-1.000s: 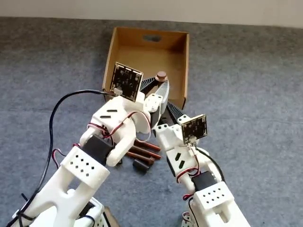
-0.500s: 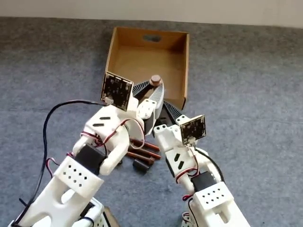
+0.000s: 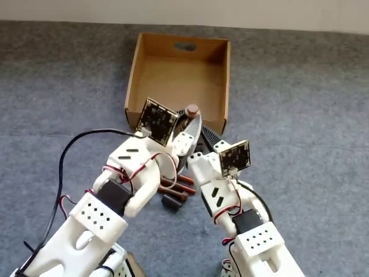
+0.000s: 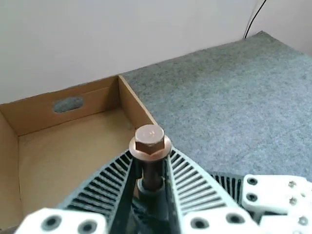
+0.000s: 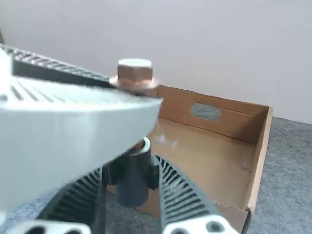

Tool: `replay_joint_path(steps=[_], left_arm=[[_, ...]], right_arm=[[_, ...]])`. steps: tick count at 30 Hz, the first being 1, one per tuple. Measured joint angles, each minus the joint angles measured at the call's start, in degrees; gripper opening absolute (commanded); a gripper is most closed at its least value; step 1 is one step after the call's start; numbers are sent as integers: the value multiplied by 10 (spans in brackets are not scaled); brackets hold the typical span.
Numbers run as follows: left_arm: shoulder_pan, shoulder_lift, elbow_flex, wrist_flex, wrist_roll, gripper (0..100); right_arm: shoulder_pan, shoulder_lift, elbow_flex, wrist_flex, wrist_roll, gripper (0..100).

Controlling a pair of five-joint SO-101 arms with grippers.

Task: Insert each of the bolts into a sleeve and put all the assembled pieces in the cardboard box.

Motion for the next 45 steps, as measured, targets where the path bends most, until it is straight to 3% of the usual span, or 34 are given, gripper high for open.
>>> replay_joint_path(steps=[7, 14, 26, 37, 45], left_arm=[[0, 0, 5, -1, 0, 19], [-1, 0, 6, -1, -2, 152], [-4, 0, 6, -1, -4, 152], [-4, -146, 7, 63, -4, 152], [-25, -171, 24, 70, -4, 146]], right_arm=[[0, 0, 0, 0, 1, 6], [1, 0, 0, 0, 1, 6], [1, 0, 0, 0, 1, 6], [1, 2, 1, 1, 1, 6], [1, 1, 4, 0, 1, 6]])
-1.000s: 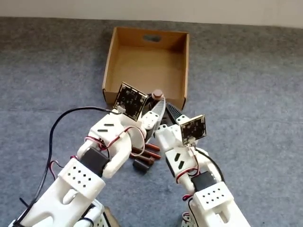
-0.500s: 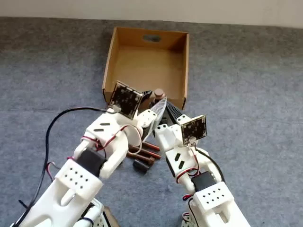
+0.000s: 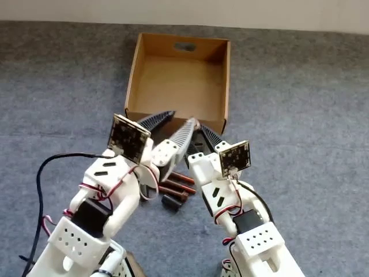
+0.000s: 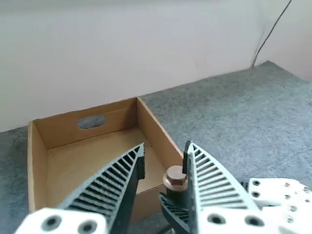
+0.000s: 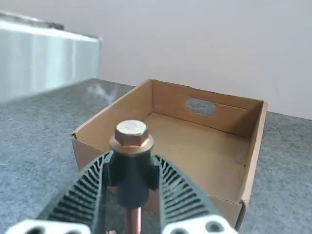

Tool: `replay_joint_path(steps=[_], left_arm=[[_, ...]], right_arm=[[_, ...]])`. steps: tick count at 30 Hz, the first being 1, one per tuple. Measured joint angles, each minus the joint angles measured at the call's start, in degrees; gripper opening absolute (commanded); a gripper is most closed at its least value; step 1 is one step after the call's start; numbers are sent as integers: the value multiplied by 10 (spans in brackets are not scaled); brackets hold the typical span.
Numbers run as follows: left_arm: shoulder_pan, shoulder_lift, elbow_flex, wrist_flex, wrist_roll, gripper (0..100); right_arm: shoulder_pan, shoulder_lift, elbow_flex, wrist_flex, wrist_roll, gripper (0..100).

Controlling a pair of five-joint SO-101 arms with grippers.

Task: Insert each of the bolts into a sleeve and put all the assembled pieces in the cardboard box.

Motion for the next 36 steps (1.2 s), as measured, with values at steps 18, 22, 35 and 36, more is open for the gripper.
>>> replay_joint_path(steps=[18, 22, 35, 36], left_arm=[[-269, 268, 65, -187, 70, 8], [-287, 444, 25, -225, 98, 8], [-326, 566, -37, -232, 147, 8], [-326, 566, -37, -232, 147, 8]], right_arm=[[0, -2, -166, 325, 0, 6], [0, -2, -217, 349, 0, 6], [47, 375, -527, 345, 0, 6], [47, 420, -563, 345, 0, 6]])
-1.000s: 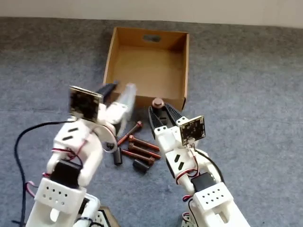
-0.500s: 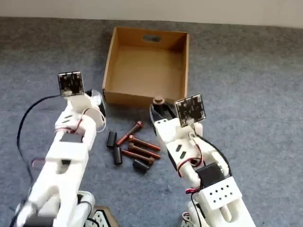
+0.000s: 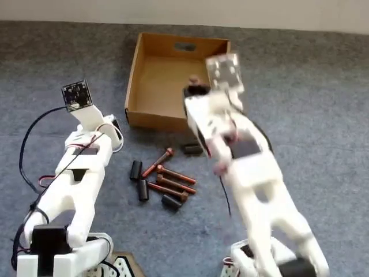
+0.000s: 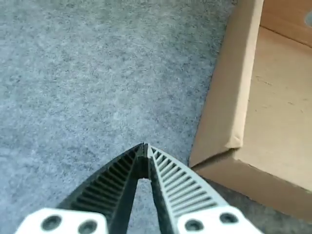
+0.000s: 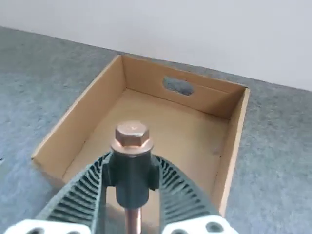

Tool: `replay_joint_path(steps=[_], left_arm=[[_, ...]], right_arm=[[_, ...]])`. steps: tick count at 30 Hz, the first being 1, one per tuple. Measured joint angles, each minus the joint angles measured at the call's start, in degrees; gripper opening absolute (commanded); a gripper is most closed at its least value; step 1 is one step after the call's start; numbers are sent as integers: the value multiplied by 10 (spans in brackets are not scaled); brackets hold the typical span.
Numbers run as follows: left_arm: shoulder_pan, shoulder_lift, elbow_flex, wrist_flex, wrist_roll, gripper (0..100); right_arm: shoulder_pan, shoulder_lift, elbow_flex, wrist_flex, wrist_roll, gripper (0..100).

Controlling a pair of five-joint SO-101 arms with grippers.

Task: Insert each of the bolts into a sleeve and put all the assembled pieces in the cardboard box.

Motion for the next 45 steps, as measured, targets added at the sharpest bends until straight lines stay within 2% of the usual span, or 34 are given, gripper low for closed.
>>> replay_joint_path(steps=[6, 13, 18, 22, 35, 45], left_arm=[[0, 0, 0, 0, 0, 8], [1, 0, 0, 0, 0, 8], [4, 0, 0, 0, 0, 8], [4, 0, 0, 0, 0, 8], [4, 0, 0, -4, 1, 8], [4, 0, 0, -4, 1, 8]], right_arm=[[5, 276, -214, 5, 0, 6], [34, 470, -429, 157, -15, 6], [55, 545, -565, 251, -84, 6], [55, 613, -650, 332, -83, 6], [55, 783, -902, 499, -82, 6], [55, 858, -967, 547, -81, 6]])
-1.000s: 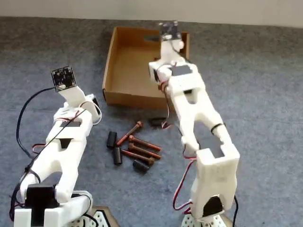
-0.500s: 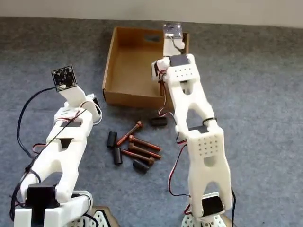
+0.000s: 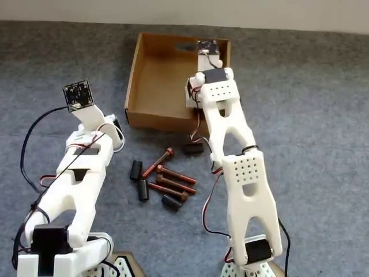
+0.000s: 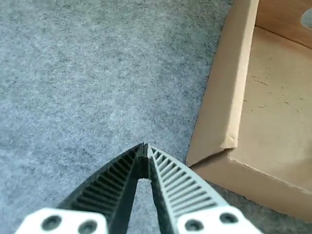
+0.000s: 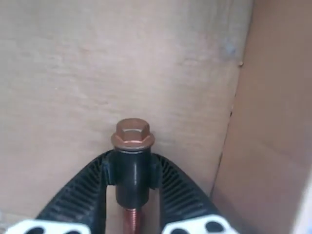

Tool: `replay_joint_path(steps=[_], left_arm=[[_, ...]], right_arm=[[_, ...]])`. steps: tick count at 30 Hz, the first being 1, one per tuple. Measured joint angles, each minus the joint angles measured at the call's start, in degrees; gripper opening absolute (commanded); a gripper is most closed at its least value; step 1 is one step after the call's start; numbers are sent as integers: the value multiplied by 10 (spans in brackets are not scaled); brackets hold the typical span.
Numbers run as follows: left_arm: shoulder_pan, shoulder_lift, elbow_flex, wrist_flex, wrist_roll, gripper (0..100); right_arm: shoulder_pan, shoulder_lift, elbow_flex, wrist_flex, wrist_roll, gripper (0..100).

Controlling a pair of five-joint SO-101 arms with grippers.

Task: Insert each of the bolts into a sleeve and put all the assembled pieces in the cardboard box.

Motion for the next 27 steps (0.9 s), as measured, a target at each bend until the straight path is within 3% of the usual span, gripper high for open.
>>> replay_joint_path(steps=[5, 10, 17, 19, 22, 27], left_arm=[[0, 0, 0, 0, 0, 8], [0, 0, 0, 0, 0, 8], [0, 0, 0, 0, 0, 8], [0, 0, 0, 0, 0, 8], [0, 0, 0, 0, 0, 8], [0, 0, 0, 0, 0, 8]], right_arm=[[0, 14, -20, 3, 0, 19], [0, 14, -20, 4, 0, 152], [0, 13, -40, 9, 0, 158], [0, 14, -69, 15, 0, 132], [0, 13, -126, 42, 0, 0], [-1, 13, -207, 84, 0, 5]])
